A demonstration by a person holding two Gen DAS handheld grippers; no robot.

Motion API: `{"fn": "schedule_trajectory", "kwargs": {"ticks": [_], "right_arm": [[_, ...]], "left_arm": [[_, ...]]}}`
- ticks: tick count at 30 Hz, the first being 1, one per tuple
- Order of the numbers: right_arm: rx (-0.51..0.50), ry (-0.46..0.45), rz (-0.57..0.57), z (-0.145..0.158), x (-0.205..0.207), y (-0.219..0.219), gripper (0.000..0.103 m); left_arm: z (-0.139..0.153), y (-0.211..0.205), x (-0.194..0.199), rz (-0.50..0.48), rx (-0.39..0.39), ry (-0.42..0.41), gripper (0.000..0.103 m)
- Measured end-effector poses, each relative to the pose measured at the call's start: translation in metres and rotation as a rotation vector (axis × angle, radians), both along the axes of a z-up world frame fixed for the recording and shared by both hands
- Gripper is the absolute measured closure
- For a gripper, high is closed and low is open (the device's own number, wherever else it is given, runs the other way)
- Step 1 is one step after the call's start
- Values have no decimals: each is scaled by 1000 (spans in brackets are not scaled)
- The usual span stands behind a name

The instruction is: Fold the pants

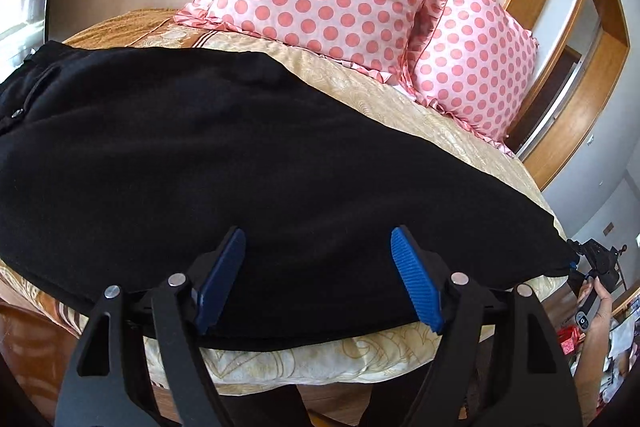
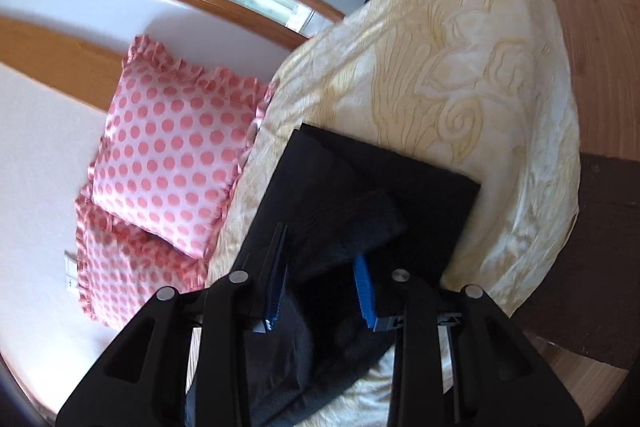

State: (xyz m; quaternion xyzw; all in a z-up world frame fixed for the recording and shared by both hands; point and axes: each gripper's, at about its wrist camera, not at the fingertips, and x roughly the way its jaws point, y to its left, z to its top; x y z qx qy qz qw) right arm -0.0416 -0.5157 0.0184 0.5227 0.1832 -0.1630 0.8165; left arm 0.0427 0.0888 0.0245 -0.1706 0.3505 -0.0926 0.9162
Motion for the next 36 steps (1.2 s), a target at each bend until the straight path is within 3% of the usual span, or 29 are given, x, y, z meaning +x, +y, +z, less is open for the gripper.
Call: {"fn": "schedule_trajectory", "kwargs": {"ticks": [1, 3, 4, 7, 9, 13, 19, 27, 28, 30, 32, 33, 36], "right_arm": [[-28, 19, -9, 3, 3, -1, 72], [-191, 81, -10, 20, 13, 1, 96], [-309, 93, 14, 33, 20, 7, 97], [-519, 63, 28, 61, 19, 26, 98], [-642, 120, 9, 67, 16, 38, 98], [-614, 290, 13, 33, 15, 32, 98], [-619, 285, -9, 26, 1, 33, 98], [-698, 356, 2, 19, 9, 44, 96], [-696, 359, 5, 20, 7, 44, 95], [-687, 359, -16, 25, -2, 43, 82], [-711, 362, -72, 33, -12, 44, 52], [-740, 365, -104, 40, -17, 46, 46], [-851, 314, -69, 62, -16, 70, 46]], "left_arm": [[-2, 2, 0, 0, -8, 4, 25], [-3, -5, 0, 0, 0, 0, 23], [-3, -7, 0, -4, 14, -1, 22], [-4, -14, -1, -12, 48, -5, 20], [-4, -15, -2, -17, 57, -8, 20], [-4, -15, -2, -34, 64, -8, 20], [-3, -13, 1, -78, 63, 0, 20], [-7, -13, -2, -100, 62, -36, 15], [-7, -15, -3, -105, 77, -44, 13], [-7, -21, -6, -100, 117, -57, 11], [-7, -27, -9, -107, 153, -72, 10], [-6, -30, -9, -113, 164, -80, 10], [-2, -33, -13, -121, 167, -112, 10]]}}
